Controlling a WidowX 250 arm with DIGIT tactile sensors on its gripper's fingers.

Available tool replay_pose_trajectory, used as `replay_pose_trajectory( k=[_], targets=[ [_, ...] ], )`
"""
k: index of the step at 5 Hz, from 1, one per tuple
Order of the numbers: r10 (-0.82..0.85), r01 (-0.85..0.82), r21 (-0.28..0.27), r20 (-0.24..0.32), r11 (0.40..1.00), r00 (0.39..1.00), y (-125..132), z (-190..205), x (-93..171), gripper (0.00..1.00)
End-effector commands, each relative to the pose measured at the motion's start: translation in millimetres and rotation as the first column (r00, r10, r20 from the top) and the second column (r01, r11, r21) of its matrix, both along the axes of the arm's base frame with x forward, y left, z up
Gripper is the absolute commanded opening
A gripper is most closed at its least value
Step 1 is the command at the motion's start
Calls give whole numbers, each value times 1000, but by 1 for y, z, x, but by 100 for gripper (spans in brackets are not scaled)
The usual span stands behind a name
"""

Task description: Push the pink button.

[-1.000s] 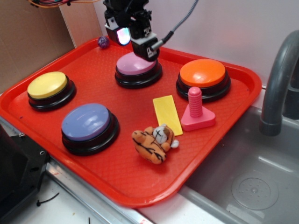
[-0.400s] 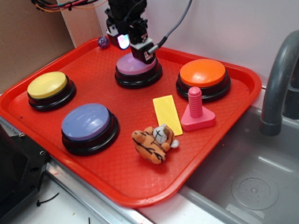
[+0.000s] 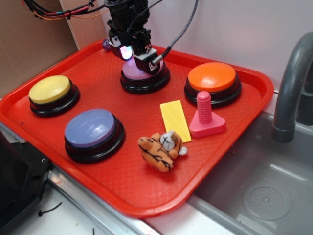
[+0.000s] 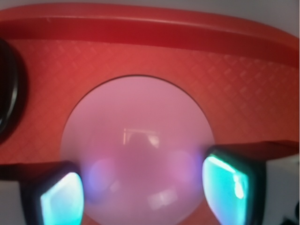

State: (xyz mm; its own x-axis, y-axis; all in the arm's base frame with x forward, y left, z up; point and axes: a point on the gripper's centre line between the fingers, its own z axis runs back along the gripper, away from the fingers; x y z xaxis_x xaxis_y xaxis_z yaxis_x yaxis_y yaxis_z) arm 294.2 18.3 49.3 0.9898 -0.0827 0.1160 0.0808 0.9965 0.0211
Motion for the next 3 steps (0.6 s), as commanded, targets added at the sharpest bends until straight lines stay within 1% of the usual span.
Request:
replay_pose_trajectory(
  k=[1,2,3],
  targets=[
    [-20,20,9,-4,1000,1000,1,17,1,100],
    [19,-19,-1,-16,1000,1000,7,33,0,100],
    [42,-42,-10,37,999,998,9,47,-4,100]
  ],
)
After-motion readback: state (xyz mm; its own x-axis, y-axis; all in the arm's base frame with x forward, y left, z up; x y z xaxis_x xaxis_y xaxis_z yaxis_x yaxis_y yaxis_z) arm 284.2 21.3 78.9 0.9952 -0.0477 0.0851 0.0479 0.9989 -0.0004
